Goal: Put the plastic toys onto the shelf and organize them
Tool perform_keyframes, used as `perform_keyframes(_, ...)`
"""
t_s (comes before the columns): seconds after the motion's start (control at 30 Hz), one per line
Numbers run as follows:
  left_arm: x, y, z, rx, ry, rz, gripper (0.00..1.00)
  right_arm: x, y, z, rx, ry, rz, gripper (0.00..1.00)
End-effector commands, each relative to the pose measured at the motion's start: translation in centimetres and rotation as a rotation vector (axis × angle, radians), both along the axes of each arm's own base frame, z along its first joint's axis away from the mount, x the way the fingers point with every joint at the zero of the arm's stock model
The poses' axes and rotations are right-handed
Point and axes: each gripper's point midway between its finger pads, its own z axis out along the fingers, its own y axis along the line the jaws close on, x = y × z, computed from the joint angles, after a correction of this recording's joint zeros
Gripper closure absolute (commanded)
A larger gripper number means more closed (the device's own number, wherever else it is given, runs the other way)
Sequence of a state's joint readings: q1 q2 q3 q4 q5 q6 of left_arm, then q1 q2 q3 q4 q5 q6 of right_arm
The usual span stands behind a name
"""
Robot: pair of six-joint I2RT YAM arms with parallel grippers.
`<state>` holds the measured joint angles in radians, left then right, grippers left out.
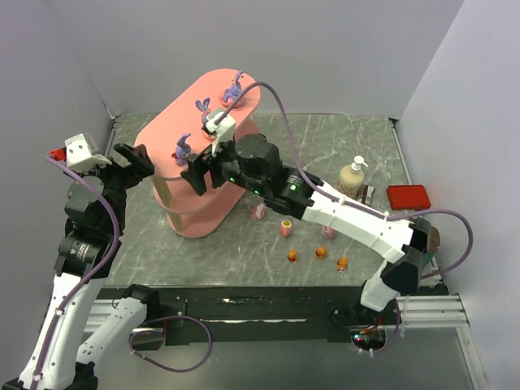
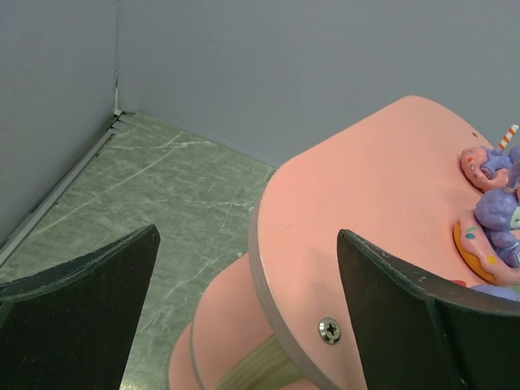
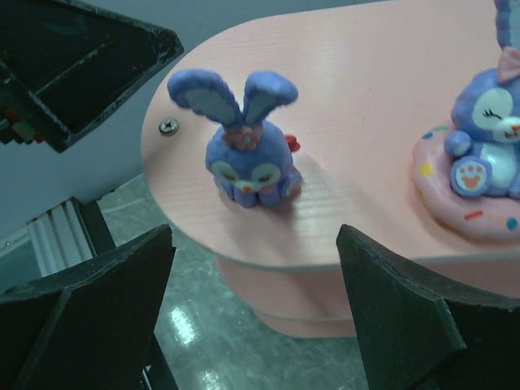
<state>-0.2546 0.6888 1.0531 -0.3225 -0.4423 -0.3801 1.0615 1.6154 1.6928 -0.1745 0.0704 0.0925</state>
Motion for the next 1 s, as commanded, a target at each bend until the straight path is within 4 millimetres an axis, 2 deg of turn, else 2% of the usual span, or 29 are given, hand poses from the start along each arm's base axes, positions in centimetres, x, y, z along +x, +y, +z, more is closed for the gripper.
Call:
perform_keyframes(0.0, -0.8, 0.6, 1.7, -0.013, -0.049, 0.022, 0.04, -1.6, -3.0, 3.9, 0.081, -0.039, -0.002, 0.11)
perform_keyframes(0.13, -1.0, 0.9, 1.8, -0.010, -0.061, 0.037, 0.04, -1.8, -4.8, 3.6, 0.080, -0.042, -0.042, 0.12)
perform_keyframes(0.17, -1.0, 1.0, 1.8, -0.011, -0.064, 0.040, 0.04, -1.9, -5.6, 4.2, 0.092, -0.053, -0.057, 0.11)
perform_keyframes(0.2, -1.0, 1.0, 1.8, -0.010, -0.065, 0.043, 0.04, -2.0, -5.9, 3.6, 0.085, -0.048, -0.063, 0.11)
perform_keyframes(0.33, -1.0, 1.0, 1.7, -0.009, -0.065, 0.040, 0.04, -2.2, -8.1, 3.4, 0.075, -0.047, -0.114, 0.09)
perform_keyframes(0.47, -0.9, 0.8, 1.6, -0.008, -0.063, 0.034, 0.04, -2.1, -11.5, 2.9, 0.077, -0.007, -0.220, 0.09)
perform_keyframes(0.53, -0.9, 0.8, 1.5, -0.007, -0.062, 0.031, 0.04, -2.1, -12.9, 0.9, 0.041, 0.030, -0.266, 0.09)
perform_keyframes(0.57, -0.9, 0.7, 1.4, -0.010, -0.063, 0.026, 0.04, -2.4, -14.0, -0.7, 0.018, 0.072, -0.290, 0.09)
perform_keyframes(0.63, -1.0, 0.8, 1.3, -0.015, -0.071, 0.030, 0.04, -2.5, -15.4, -2.3, 0.003, 0.115, -0.336, 0.09)
perform_keyframes(0.67, -1.2, 0.8, 1.1, -0.020, -0.072, 0.030, 0.04, -2.9, -16.6, -4.0, -0.014, 0.165, -0.362, 0.09)
perform_keyframes(0.73, -1.4, 0.8, 0.8, -0.028, -0.078, 0.028, 0.04, -3.0, -18.2, -5.8, -0.025, 0.215, -0.407, 0.09)
perform_keyframes(0.8, -1.9, 0.9, 0.3, -0.044, -0.082, 0.027, 0.04, -3.5, -20.4, -8.3, -0.034, 0.280, -0.460, 0.09)
perform_keyframes(0.83, -2.1, 0.9, -0.1, -0.046, -0.072, 0.022, 0.04, -3.8, -21.5, -8.4, -0.013, 0.289, -0.479, 0.09)
perform_keyframes(0.87, -2.6, 0.9, -0.5, -0.050, -0.073, 0.019, 0.04, -4.1, -22.1, -10.5, -0.031, 0.327, -0.497, 0.09)
perform_keyframes(0.93, -3.1, 0.7, -1.4, -0.061, -0.064, 0.000, 0.04, -4.6, -23.7, -11.7, -0.020, 0.346, -0.522, 0.09)
perform_keyframes(0.97, -3.6, 0.7, -2.4, -0.062, -0.053, -0.008, 0.04, -4.9, -24.0, -13.5, -0.031, 0.376, -0.532, 0.09)
